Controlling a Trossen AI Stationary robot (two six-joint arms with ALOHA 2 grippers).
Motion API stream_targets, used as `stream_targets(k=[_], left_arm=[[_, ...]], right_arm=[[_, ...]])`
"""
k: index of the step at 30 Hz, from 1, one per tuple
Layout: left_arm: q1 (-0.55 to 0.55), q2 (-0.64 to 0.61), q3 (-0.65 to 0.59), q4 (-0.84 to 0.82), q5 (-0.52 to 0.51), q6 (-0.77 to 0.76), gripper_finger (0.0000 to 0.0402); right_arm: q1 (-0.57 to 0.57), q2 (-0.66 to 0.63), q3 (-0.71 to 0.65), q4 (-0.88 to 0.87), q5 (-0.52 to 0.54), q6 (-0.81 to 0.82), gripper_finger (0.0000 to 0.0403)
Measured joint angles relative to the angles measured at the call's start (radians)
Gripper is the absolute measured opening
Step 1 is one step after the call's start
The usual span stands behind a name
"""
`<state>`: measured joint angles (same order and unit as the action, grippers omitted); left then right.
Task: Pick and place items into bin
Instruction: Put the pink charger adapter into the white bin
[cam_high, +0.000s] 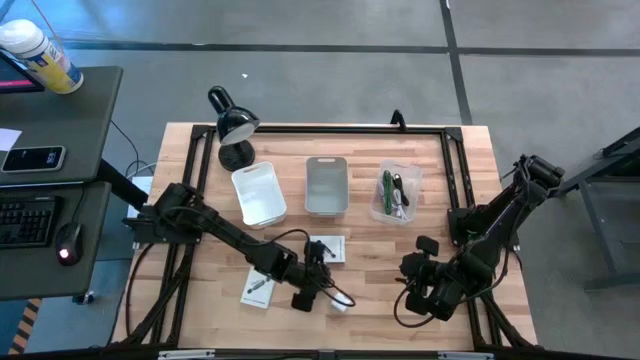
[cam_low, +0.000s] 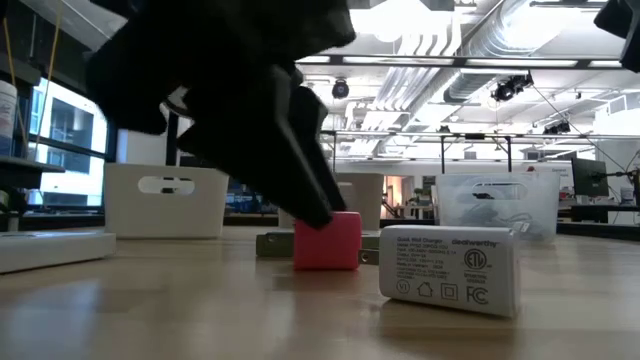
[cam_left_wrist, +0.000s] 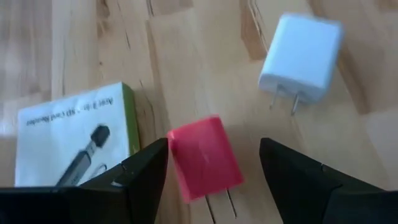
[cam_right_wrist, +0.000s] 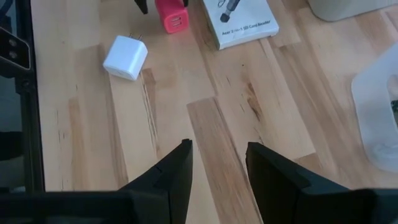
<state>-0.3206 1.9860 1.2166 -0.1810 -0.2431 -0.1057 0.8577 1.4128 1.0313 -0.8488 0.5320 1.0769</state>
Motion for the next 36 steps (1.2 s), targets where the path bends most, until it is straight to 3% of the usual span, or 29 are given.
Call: stream_targets(k=[10, 25, 36], left_arm=[[0.001, 0.032, -0.002, -0.009, 0.008, -0.015, 0.0238], [0.001, 0.041, 0.000, 0.000, 0.001, -0.022, 0.0149], [0.001, 0.041, 0.000, 0.000, 0.000, -0.022, 0.0173]], right_arm=[[0.000, 0.000, 0.000, 0.000, 0.021, -0.002, 0.0140], [0.000, 0.000, 0.000, 0.000, 0.020, 0.000, 0.0139], [0.000, 0.000, 0.000, 0.000, 0.020, 0.000, 0.0139]])
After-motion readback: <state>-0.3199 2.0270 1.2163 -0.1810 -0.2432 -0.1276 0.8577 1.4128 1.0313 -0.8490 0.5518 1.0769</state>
